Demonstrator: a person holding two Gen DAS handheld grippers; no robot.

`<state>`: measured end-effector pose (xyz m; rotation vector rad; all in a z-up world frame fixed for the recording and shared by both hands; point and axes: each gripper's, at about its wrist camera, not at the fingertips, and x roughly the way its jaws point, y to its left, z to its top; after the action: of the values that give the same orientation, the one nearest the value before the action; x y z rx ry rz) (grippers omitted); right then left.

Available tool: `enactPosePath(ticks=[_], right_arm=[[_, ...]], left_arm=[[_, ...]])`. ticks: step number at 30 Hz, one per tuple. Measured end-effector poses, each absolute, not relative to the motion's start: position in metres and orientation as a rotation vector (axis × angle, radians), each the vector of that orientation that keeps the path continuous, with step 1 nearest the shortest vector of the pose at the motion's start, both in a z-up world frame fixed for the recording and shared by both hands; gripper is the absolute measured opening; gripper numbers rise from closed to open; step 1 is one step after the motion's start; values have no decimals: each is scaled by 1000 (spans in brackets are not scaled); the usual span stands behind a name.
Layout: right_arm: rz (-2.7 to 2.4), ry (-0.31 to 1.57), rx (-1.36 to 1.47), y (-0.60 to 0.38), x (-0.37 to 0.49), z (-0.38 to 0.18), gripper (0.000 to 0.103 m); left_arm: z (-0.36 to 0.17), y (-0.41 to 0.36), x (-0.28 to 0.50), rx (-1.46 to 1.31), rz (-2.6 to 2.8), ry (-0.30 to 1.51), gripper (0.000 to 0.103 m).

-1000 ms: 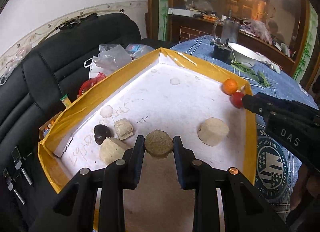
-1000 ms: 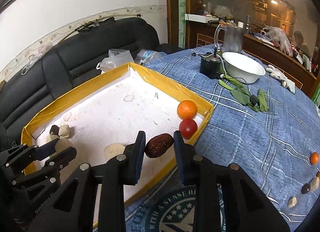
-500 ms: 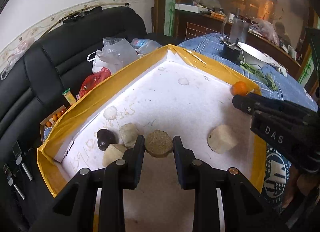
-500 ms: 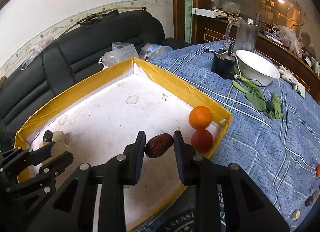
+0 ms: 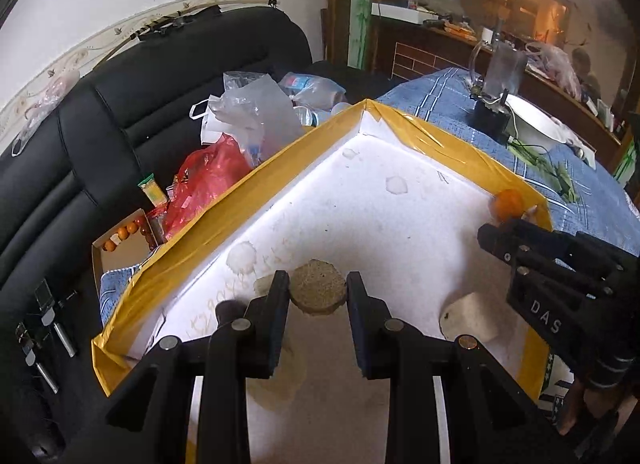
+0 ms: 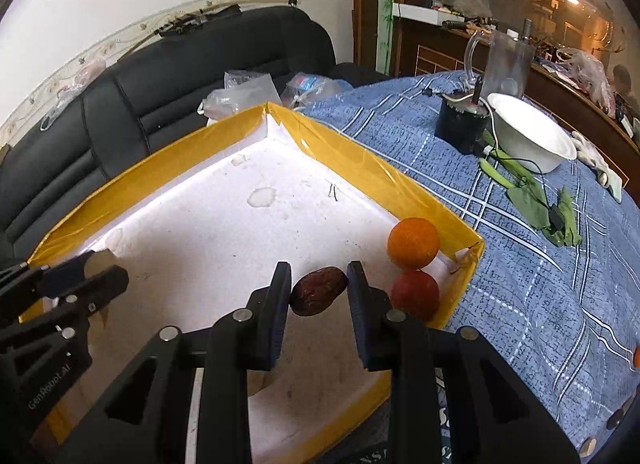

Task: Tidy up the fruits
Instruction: 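Open the right tool over the tray while the left tool releases the tan lump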

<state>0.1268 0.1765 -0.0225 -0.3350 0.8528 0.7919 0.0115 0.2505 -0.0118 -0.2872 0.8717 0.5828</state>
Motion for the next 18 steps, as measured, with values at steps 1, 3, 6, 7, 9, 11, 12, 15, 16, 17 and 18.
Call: enactPosePath(ticks=[1,3,6,7,9,11,12,15,16,17,18], right_arm=[[792,857,-337,177,128,-24,31],[791,865,-341,178,129,-26,31],[789,875,-346,179,131,-30,31],[787,878,-349,179,132,-31,31],[783,888,-352,180,133,-33,31],[778,894,-350,179,134,-35,31],[776,899,-351,179,134,-36,31],[777,901,-349,178,134,-38,31],[776,901,-348,178,134,-38,31],[774,901,-348,178,134,-37,31],[771,901,-349,178,134,-37,31]], left_arm=[[-12,250,13,-281,581,875,28],[-11,251,15,-273,580,880,28],[-12,253,18,-273,578,888,28],[-12,253,19,-273,575,889,28],[-13,251,22,-262,570,899,28],[-15,249,25,-255,546,920,29],[-17,249,26,-256,544,934,29],[-22,249,26,-276,540,952,29],[-22,249,25,-274,542,953,29],[-22,249,25,-275,541,954,29],[-21,249,24,-279,540,951,29]])
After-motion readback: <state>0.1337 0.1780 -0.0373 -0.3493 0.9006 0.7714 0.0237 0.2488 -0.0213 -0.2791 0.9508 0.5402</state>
